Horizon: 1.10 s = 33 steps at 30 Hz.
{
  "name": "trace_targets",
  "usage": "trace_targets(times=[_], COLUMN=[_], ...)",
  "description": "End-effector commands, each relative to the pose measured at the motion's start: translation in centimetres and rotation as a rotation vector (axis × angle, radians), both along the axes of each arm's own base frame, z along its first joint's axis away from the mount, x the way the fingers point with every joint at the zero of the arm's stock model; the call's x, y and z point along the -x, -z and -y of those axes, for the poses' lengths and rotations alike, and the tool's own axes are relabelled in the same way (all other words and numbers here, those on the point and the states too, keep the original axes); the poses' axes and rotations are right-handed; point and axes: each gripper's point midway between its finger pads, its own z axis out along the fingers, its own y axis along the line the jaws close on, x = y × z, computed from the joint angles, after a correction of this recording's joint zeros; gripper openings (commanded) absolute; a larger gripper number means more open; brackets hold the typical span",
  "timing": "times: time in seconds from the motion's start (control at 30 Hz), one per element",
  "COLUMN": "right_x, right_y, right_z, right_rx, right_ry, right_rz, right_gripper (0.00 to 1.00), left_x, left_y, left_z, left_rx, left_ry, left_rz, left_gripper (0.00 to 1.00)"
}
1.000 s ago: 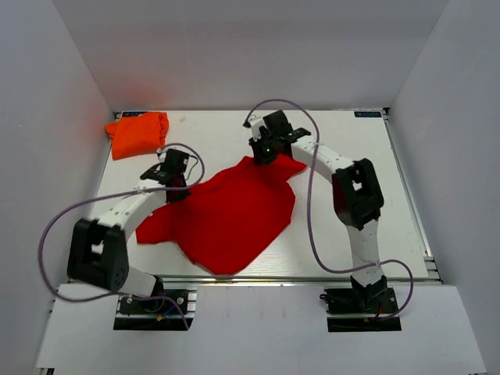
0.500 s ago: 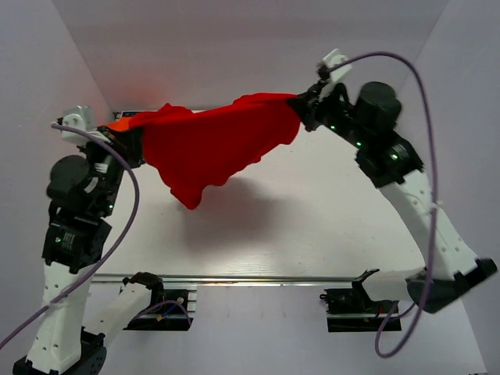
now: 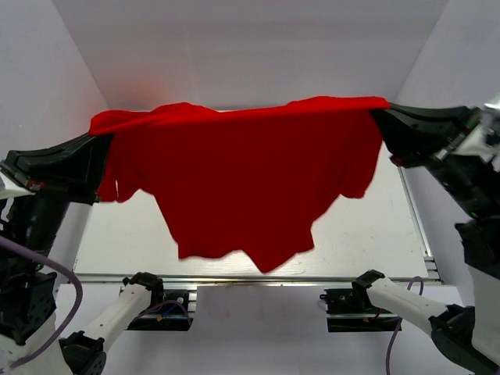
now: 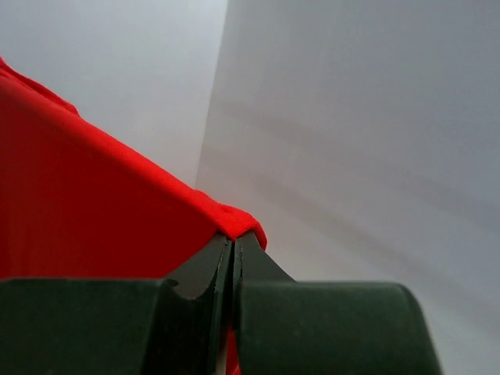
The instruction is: Fold and stack the t-shirts
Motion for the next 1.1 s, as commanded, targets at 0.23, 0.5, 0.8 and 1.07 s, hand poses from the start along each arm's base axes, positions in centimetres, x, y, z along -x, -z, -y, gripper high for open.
trace_targets(times=[0.23,0.5,0.8,1.07], right_x=[0.3,-3.8,-2.8,0.0], right_y=[-3.3,-1.2,-0.8,-0.2], right_z=[6.1,5.8,4.1,4.1], right_rx=[-0.135,-0.078,-0.050,-0.060], right_ry=[0.269,0.382,0.281,0.199], right_rz=[0.052,0.000,0.023,0.061], right_gripper=[0.00,0.00,0.00,0.00], left_x=[-0.1,-3.3,-3.8,-2.6], left_y=[-1.0,0.0,1.1,1.1], left_z=[-0.2,0.7,0.9,0.4], left_rx=[-0.024,-0.049,-0.068,-0.079], left_ry=[-0.022,-0.027,-0.027,-0.036], left_rz=[0.012,-0.047,-0.066,-0.049], left_gripper=[0.00,0.00,0.00,0.00])
